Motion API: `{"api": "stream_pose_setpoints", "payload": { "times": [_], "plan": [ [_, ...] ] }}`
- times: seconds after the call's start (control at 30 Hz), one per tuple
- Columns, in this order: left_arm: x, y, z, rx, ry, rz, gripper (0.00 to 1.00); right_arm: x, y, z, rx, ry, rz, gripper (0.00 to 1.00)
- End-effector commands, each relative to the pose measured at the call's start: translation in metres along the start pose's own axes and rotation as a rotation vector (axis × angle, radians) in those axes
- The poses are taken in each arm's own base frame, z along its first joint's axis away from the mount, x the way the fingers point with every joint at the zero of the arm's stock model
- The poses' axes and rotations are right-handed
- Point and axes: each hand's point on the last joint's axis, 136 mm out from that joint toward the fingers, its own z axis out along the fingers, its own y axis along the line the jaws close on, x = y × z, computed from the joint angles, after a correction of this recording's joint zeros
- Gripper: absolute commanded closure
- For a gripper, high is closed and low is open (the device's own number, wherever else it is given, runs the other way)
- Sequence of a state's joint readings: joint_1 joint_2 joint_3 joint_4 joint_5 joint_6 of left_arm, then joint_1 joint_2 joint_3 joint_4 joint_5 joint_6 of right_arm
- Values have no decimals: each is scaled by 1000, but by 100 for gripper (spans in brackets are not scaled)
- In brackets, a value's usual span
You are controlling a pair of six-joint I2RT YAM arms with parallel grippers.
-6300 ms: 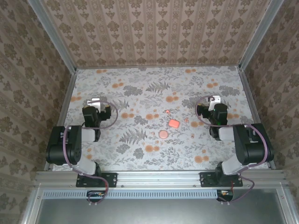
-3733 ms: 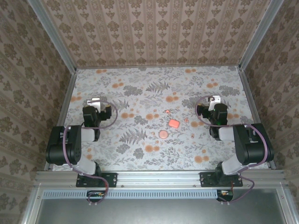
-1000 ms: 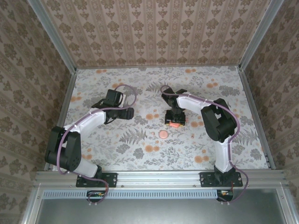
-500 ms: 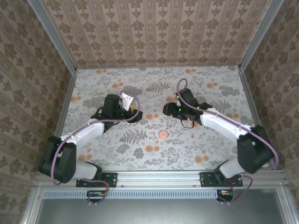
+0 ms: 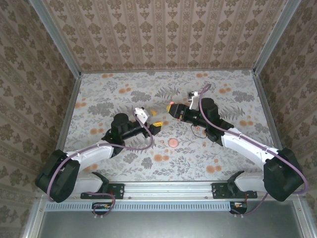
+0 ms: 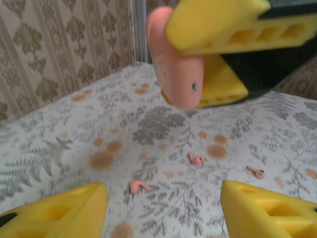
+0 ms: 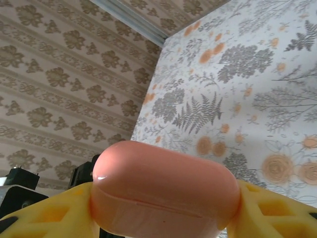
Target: Insert wireless bluetooth earbuds into charging case
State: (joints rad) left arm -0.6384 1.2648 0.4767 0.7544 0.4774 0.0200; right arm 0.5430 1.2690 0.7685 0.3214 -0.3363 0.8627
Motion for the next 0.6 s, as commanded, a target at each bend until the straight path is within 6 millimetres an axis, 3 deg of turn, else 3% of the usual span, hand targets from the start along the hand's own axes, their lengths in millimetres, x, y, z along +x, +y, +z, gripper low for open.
{"api": "stream_pose_setpoints", "payload": {
  "times": [0.0, 0.57],
  "plan": [
    [-19, -4, 3, 3, -92, 65, 37, -2, 25, -6, -106, -27, 2, 52],
    [-42, -7, 15, 8, -206, 6, 44, 18, 39, 6, -178, 19, 27, 51]
  ]
}}
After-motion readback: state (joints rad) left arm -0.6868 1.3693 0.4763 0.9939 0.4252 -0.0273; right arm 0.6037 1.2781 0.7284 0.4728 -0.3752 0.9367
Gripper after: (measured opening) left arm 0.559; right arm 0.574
